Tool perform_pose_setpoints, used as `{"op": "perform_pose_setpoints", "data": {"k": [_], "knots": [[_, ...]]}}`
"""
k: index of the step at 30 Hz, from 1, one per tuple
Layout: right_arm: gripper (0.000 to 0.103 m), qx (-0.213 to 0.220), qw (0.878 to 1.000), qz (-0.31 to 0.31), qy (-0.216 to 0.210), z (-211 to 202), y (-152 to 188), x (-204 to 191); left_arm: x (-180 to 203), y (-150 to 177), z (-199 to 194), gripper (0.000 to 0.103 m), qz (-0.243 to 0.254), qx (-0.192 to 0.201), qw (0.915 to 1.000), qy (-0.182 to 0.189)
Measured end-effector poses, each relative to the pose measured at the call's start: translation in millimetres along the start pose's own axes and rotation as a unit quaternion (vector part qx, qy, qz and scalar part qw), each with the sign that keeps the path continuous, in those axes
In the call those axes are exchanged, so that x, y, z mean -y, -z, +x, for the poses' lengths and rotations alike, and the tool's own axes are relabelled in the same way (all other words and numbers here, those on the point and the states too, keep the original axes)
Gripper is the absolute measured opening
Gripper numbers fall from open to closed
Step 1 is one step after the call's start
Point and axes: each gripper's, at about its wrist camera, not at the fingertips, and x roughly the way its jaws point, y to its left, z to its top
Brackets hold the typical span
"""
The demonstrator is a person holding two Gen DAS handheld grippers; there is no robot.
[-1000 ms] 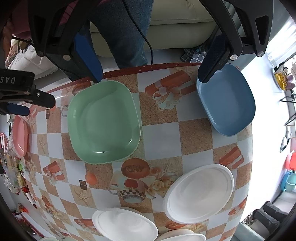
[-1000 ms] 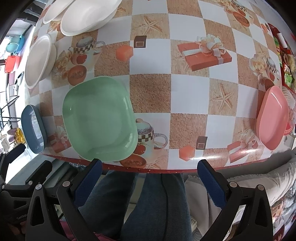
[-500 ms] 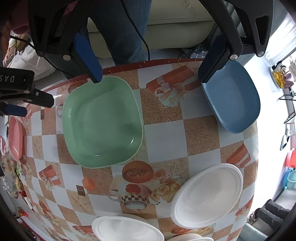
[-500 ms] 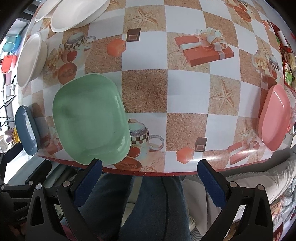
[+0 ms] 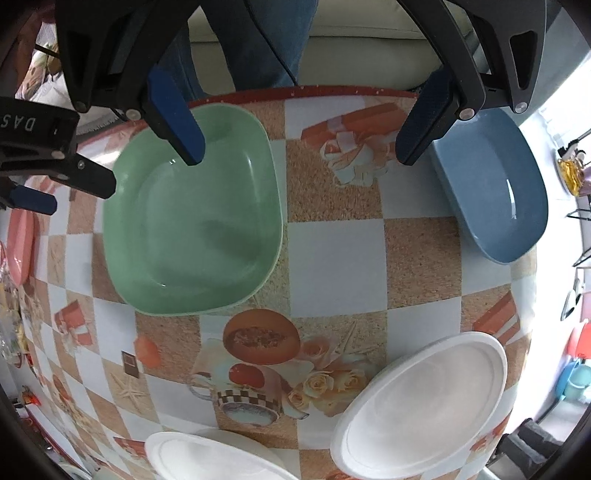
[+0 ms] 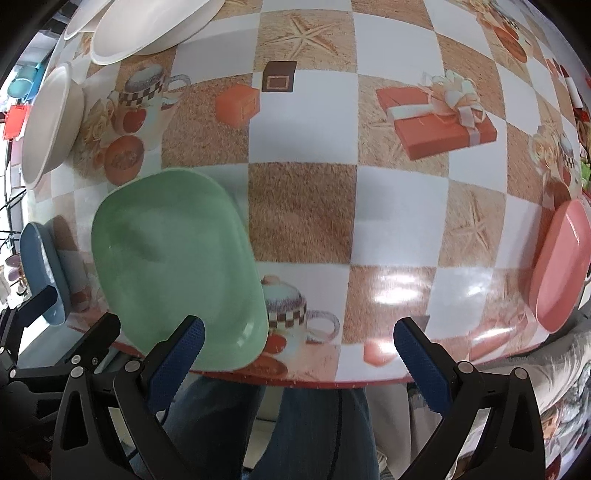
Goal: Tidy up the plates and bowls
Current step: 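Close the right gripper on the green square plate's rim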
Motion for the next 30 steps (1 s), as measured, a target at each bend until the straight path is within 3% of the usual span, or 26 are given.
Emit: {"op": "perform_pose_setpoints", "data": {"k": [14, 17, 24, 30], "knots": [[0.103, 0.017, 1.0, -0.014, 0.001, 55, -41, -14, -14, -3, 44, 0.103, -0.028, 0.014, 0.9992, -0.024], [0.103, 0.011, 1.0, -0.021, 0.012, 72, -45, -19, -4, -7, 63, 0.103, -0.016, -0.006, 0.9997, -0.018], [0.103, 0.022, 0.999, -0.028, 0.022, 88, -52, -29, 0, -6, 82, 0.103, 0.001, 0.007, 0.9999, -0.008], [0.103, 0.018, 0.999, -0.023, 0.027, 92, -62, -27, -4, -7, 87, 0.103, -0.007, -0.006, 0.9999, 0.013]]}}
